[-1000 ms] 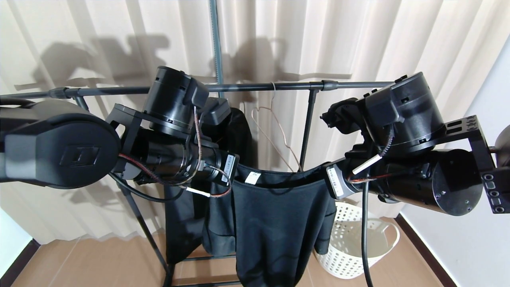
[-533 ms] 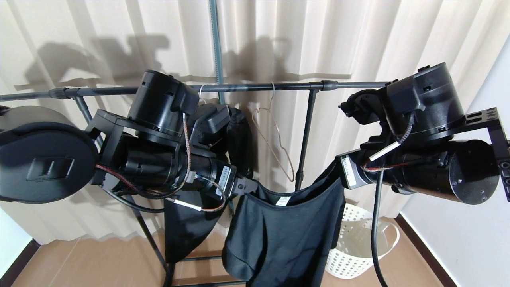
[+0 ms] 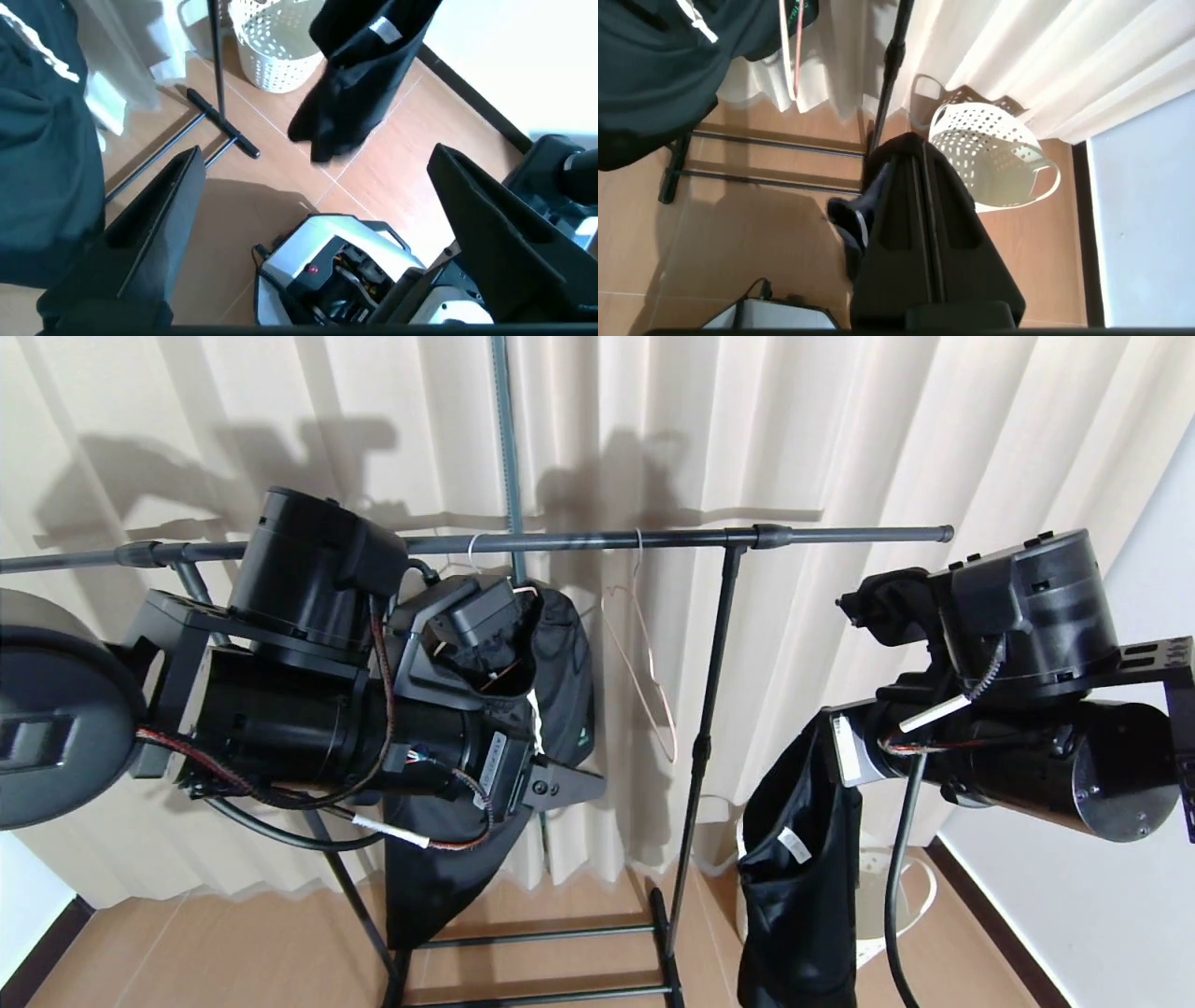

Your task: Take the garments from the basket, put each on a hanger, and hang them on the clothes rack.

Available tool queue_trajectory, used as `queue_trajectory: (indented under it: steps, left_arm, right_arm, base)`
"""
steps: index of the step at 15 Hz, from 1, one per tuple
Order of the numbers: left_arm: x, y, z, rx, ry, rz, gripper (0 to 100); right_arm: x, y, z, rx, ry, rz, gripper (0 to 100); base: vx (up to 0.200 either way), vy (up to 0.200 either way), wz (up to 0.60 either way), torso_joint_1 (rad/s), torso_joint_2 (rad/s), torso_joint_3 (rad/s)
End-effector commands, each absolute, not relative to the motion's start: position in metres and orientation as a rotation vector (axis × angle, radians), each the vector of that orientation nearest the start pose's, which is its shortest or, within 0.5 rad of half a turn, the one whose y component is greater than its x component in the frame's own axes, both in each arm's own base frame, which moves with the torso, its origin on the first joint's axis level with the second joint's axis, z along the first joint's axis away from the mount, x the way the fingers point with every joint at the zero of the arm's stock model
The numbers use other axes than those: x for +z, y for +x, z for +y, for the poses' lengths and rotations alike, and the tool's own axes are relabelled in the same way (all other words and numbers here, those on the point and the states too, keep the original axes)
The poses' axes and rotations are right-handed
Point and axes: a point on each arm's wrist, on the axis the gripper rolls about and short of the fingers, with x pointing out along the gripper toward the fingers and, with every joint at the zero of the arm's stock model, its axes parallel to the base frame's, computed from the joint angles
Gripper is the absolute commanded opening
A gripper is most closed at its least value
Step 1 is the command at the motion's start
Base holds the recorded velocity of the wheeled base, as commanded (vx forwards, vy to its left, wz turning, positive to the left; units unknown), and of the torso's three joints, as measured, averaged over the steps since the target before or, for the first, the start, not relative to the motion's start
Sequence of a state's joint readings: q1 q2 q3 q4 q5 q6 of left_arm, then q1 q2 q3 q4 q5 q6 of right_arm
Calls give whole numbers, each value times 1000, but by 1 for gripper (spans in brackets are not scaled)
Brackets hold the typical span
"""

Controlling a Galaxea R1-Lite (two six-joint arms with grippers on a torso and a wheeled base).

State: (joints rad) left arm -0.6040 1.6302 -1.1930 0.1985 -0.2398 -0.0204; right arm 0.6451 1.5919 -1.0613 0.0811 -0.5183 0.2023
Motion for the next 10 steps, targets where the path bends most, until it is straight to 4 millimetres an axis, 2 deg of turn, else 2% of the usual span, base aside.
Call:
queue_trajectory:
  steps: [1, 4, 6, 8, 9, 10]
  left_arm:
    - [214, 255, -178, -782, 108, 690, 100]
    - [194, 277, -190, -680, 140, 666, 100]
    - [187, 287, -195, -651, 140, 650, 100]
    - [182, 298, -196, -609, 139, 634, 100]
    - [181, 304, -197, -578, 143, 622, 100]
    - [181, 308, -196, -558, 143, 614, 100]
  right_arm:
    - [210, 222, 143, 48, -132, 529, 0]
    - [199, 223, 140, 58, -120, 531, 0]
    - [200, 224, 140, 64, -117, 519, 0]
    - [198, 224, 141, 63, -120, 527, 0]
    - [198, 224, 141, 63, -120, 527, 0]
    - [198, 224, 141, 63, -120, 527, 0]
  base:
    - [0, 0, 0, 0, 0, 0]
    - [0, 0, 0, 0, 0, 0]
    - [0, 0, 0, 0, 0, 0]
    - [0, -200, 0, 2, 5, 5]
    - [200, -200, 0, -7, -2, 2]
    - [200, 0, 0, -2, 2, 2]
